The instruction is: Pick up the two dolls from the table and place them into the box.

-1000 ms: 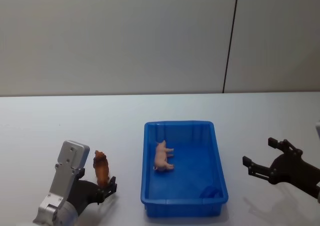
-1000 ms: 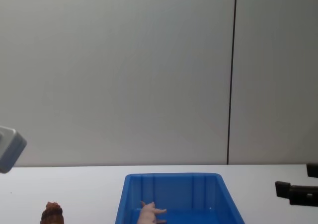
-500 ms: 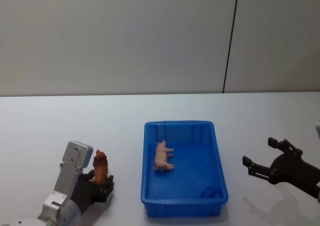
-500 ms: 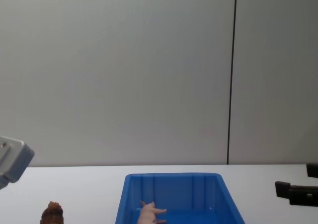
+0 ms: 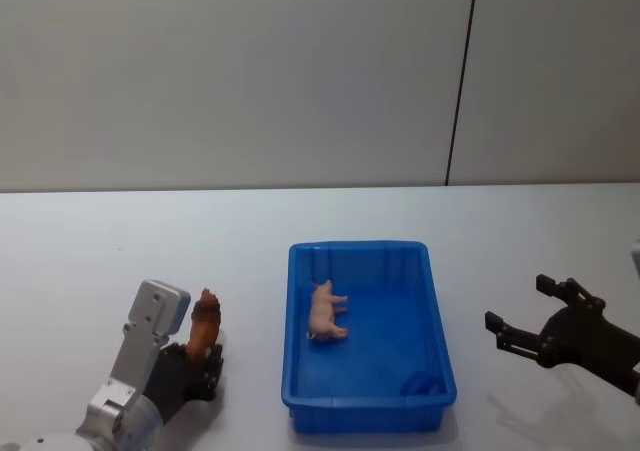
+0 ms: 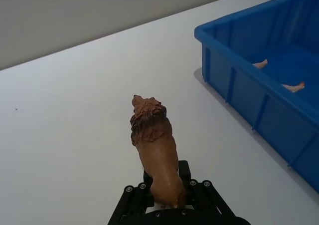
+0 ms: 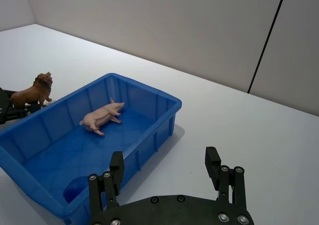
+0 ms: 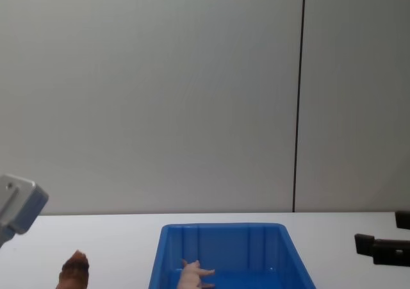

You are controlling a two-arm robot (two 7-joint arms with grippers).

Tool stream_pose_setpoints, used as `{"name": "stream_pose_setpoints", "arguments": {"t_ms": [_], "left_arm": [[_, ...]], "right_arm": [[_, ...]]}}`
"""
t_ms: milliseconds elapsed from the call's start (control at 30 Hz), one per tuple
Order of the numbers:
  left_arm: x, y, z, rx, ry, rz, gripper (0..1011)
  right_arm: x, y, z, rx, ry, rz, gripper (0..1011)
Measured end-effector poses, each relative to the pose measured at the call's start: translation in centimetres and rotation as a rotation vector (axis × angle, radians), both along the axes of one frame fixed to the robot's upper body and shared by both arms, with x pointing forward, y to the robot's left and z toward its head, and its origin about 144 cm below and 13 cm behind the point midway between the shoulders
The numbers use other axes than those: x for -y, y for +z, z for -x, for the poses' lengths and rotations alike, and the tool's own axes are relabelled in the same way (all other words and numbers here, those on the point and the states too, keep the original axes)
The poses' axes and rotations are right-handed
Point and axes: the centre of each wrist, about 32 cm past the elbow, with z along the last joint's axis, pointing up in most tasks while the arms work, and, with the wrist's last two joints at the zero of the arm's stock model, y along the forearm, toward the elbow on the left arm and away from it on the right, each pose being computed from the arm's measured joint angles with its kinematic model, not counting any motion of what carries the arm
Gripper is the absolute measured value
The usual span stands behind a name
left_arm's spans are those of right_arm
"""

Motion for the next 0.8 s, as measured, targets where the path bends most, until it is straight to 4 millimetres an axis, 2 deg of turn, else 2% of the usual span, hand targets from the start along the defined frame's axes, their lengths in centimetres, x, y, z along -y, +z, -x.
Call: {"name": "stream_pose_setpoints", "arguments": {"t_ms": [400, 600, 800], "left_arm": [[0.7, 2.4, -0.8, 0.110, -0.079, -0.004, 297], [1.8, 4.0, -1.8, 0.169, -0.157, 0.007, 297], [3.3, 4.9, -2.6, 0.197, -0.224, 0.018, 297]], "right_arm": [[0.0, 0.0, 0.0, 0.000, 0.000, 0.000, 1001], [0.0, 0.0, 0.0, 0.000, 0.000, 0.000, 1001], [0.0, 0.0, 0.0, 0.000, 0.000, 0.000, 1001]]}}
